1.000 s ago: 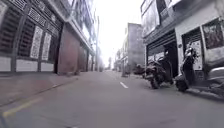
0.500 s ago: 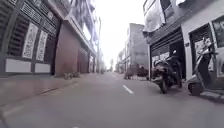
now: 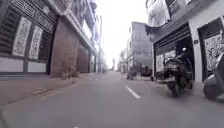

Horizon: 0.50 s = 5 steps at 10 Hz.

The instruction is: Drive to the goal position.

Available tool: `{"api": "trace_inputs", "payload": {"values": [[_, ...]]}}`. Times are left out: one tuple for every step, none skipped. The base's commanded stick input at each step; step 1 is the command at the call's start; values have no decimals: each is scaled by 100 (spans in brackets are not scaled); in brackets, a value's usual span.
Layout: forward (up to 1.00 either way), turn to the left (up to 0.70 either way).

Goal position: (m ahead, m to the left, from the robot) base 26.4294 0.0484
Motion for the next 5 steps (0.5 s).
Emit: {"api": "trace_inputs", "payload": {"values": [[100,0],[100,0],[100,0],[100,0],[100,0]]}}
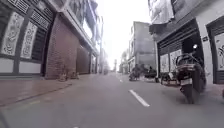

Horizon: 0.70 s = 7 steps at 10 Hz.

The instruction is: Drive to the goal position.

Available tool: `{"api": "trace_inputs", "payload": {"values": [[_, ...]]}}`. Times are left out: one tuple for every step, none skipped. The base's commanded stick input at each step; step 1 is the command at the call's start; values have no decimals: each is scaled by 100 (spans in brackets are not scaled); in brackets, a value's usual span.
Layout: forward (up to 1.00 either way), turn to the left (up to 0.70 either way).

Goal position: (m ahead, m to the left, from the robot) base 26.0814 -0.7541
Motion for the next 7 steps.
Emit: {"api": "trace_inputs", "payload": {"values": [[100,0],[100,0],[100,0],[100,0],[100,0],[100,0],[100,0]]}}
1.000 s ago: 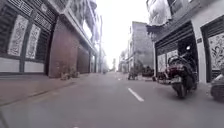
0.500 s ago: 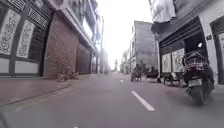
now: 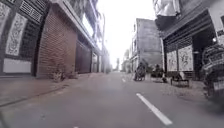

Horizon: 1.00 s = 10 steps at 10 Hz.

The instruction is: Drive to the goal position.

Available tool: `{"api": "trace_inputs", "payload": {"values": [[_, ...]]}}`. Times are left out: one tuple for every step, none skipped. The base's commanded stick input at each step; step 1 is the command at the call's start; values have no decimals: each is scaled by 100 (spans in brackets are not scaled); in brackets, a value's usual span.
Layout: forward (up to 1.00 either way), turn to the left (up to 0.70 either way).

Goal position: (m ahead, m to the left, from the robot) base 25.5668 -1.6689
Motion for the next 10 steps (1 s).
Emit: {"api": "trace_inputs", "payload": {"values": [[100,0],[100,0],[100,0],[100,0],[100,0],[100,0],[100,0],[100,-40],[100,-40],[100,-12]]}}
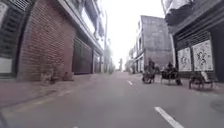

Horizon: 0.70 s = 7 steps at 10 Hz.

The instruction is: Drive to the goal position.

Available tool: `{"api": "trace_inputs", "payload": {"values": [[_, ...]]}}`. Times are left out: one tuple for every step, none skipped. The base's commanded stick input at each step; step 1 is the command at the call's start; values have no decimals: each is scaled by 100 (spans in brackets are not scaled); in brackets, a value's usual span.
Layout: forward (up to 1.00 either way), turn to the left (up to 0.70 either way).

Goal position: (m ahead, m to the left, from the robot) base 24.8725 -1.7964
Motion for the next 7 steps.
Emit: {"api": "trace_inputs", "payload": {"values": [[100,-1],[100,0],[100,0],[100,0],[100,0],[100,0],[100,0]]}}
